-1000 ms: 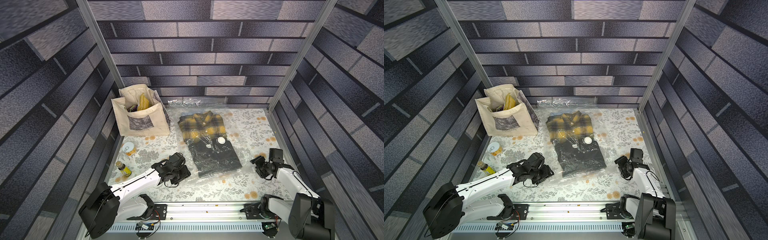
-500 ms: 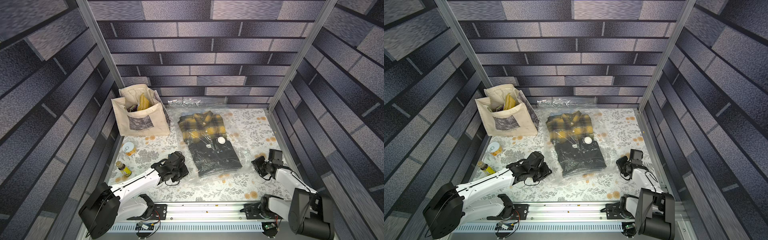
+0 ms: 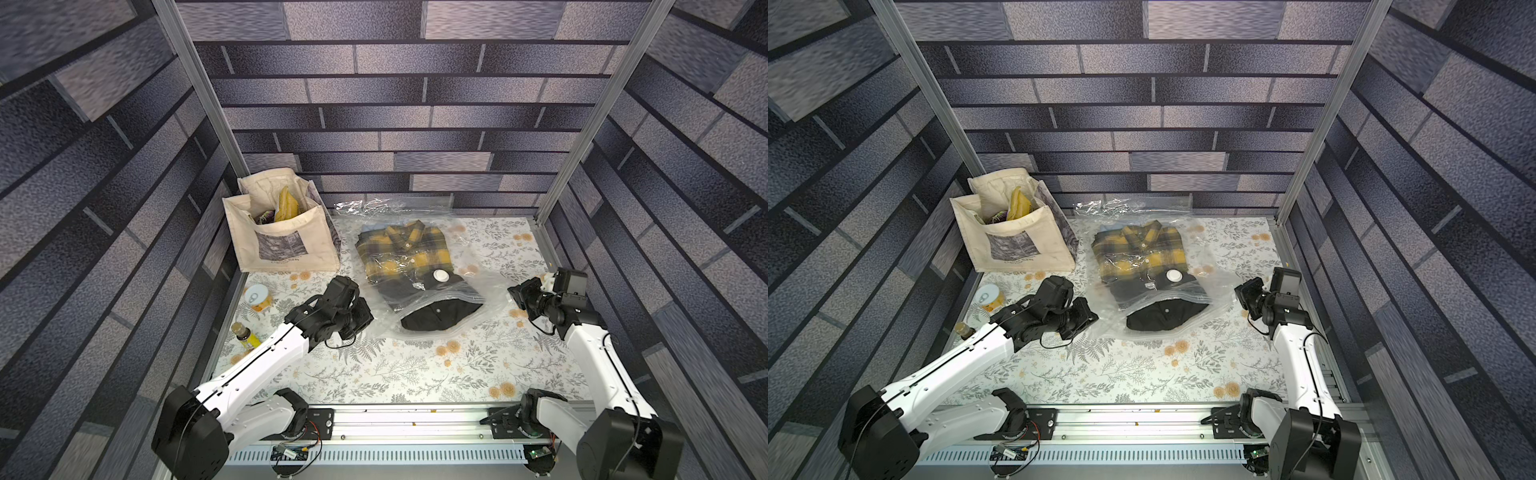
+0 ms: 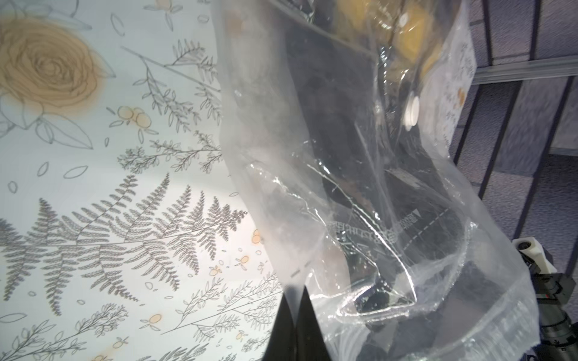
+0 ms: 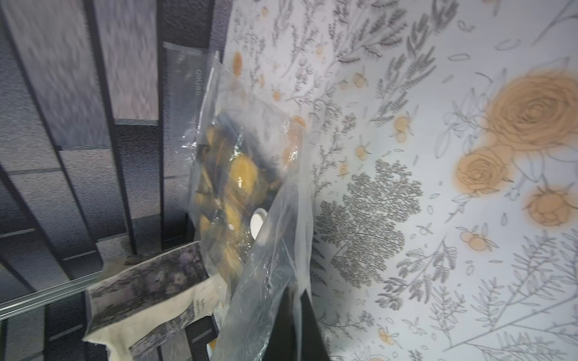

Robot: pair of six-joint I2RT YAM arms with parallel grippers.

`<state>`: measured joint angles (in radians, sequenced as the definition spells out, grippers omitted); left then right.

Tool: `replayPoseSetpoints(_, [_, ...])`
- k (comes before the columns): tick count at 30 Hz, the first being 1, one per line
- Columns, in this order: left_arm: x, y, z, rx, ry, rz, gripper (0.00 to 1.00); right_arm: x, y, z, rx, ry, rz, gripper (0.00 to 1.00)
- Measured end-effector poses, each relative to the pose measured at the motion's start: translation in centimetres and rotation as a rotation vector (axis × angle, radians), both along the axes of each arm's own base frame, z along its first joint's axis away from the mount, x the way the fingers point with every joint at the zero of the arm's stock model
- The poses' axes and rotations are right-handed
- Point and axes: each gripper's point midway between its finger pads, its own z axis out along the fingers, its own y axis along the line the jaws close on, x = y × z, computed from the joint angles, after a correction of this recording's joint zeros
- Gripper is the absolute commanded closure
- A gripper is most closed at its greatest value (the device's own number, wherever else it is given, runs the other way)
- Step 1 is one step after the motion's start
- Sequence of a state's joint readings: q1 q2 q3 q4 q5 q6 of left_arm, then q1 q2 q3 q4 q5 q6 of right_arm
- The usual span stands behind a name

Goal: Place the folded shirt into the vacuum bag
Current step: Adjust the vacuum bag at the center of the board.

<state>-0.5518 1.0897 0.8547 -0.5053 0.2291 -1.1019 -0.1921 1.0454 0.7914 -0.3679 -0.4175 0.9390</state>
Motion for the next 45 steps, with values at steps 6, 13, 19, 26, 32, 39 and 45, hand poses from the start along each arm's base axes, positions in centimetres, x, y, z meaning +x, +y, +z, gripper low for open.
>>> replayPoseSetpoints(6, [1.8, 1.1, 5.0, -0.030, -0.048, 0.007, 1.00, 2.5, 0.4, 5.7, 0.056, -0.062, 0.020, 1.00])
replayPoseSetpoints(13, [6.1, 1.9, 14.4, -0.064, -0.174, -0.004, 1.00, 5.9, 0.7, 15.6, 0.098, -0.188, 0.046, 1.00])
replayPoseSetpoints(19, [8.3, 2.2, 21.9, -0.092, -0.338, -0.011, 1.00, 6.9, 0.8, 23.2, 0.085, -0.333, 0.057, 1.00])
replayPoseSetpoints(26, [9.4, 1.5, 22.7, -0.081, -0.325, -0.041, 1.00, 8.1, 0.8, 23.9, 0.088, -0.307, 0.065, 1.00])
replayPoseSetpoints(32, [10.8, 1.8, 26.1, -0.085, -0.373, -0.037, 1.00, 8.8, 1.3, 25.5, 0.112, -0.333, 0.102, 1.00])
replayPoseSetpoints(39, [10.4, 2.3, 25.1, -0.078, -0.357, -0.036, 1.00, 8.3, 1.5, 23.9, 0.101, -0.308, 0.121, 1.00])
replayPoseSetpoints(45, [12.1, 2.1, 26.3, -0.061, -0.376, -0.043, 1.00, 9.4, 1.7, 24.3, 0.118, -0.315, 0.142, 1.00])
